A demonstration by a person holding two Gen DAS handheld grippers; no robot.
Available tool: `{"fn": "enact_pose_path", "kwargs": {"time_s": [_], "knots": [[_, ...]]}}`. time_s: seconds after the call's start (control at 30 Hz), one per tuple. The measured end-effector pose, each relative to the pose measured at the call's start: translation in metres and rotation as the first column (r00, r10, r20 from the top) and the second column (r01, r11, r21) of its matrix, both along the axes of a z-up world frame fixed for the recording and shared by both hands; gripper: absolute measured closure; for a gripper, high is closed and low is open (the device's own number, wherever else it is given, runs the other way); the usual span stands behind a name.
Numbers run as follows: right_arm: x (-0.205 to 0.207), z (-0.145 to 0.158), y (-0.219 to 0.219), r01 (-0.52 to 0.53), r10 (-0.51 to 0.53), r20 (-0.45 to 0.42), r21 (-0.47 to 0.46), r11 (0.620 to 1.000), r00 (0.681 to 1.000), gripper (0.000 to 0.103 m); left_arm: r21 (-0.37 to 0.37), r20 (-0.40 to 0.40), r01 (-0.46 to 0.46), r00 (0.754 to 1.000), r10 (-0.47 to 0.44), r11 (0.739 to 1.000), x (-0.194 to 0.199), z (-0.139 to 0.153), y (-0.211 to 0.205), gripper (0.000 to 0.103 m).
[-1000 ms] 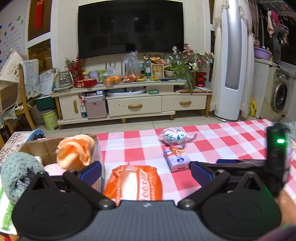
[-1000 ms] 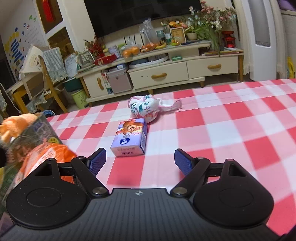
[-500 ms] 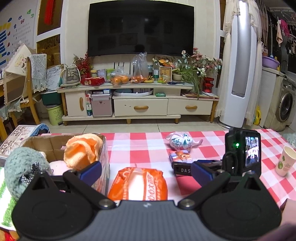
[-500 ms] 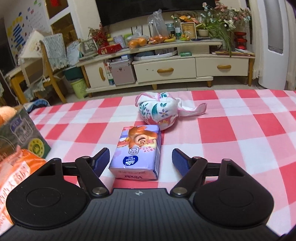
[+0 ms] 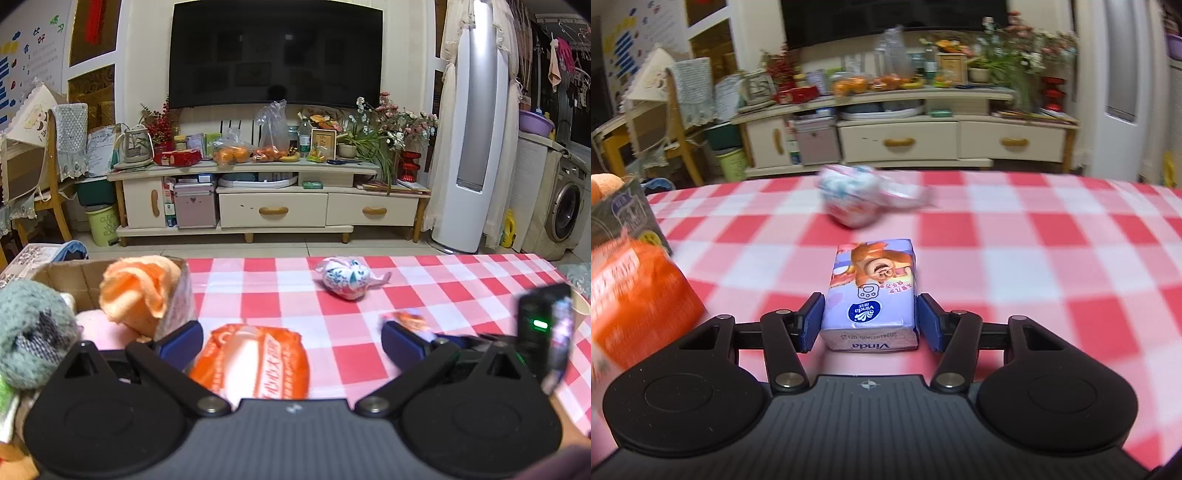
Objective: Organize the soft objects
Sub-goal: 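Grasp the blue tissue pack with right gripper while left grasps the floral cloth bundle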
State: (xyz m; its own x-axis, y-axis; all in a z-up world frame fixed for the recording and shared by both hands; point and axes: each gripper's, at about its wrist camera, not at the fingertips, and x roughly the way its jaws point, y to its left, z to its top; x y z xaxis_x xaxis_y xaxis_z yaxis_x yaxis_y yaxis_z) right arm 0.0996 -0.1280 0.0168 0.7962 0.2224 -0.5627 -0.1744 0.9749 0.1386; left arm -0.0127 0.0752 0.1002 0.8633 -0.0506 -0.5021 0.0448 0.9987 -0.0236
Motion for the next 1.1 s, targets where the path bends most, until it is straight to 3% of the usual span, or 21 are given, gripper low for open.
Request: {"fn": "enact_pose_path", "kwargs": {"time_s": [0.33,0.53,0.7,0.87,1.1], "knots": [[-0.058,-0.006,-0.088,0.144,-0.144,-0.016,0.036,0.989,0.989,0.035,-0.025,-0.005,0.036,0.999,-0.036,0.999,-0.007,-0.004,-0.054,0.001],[-0.060,-0.009,-0.122,0.215,-0.215,-0.004,0.049,0.975,0.977,0.034,-0.029,0.011,0.025,1.000,-0.025,0.999,0.006,-0.011,-0.093,0.001],[-0.055,-0.012,-0.137,0.240,-0.240,-0.015,0.073,0.968,0.971,0.028,0.028,0.014,-0.001,1.000,0.000,1.000,0.041,-0.025,-0.115,0.001],[-0.046,-0.013,-0.141,0.235,-0.235,-0.009,0.061,0.970,0.972,0.011,0.046,0.003,-0.046,0.999,0.045,0.998,0.084,-0.040,-0.120,0.001],[-0.035,-0.011,-0.146,0.236,-0.236,-0.015,0.061,0.970,0.972,0.007,0.083,-0.024,-0.109,0.994,0.111,0.991,0.149,-0.059,-0.123,0.001]]}}
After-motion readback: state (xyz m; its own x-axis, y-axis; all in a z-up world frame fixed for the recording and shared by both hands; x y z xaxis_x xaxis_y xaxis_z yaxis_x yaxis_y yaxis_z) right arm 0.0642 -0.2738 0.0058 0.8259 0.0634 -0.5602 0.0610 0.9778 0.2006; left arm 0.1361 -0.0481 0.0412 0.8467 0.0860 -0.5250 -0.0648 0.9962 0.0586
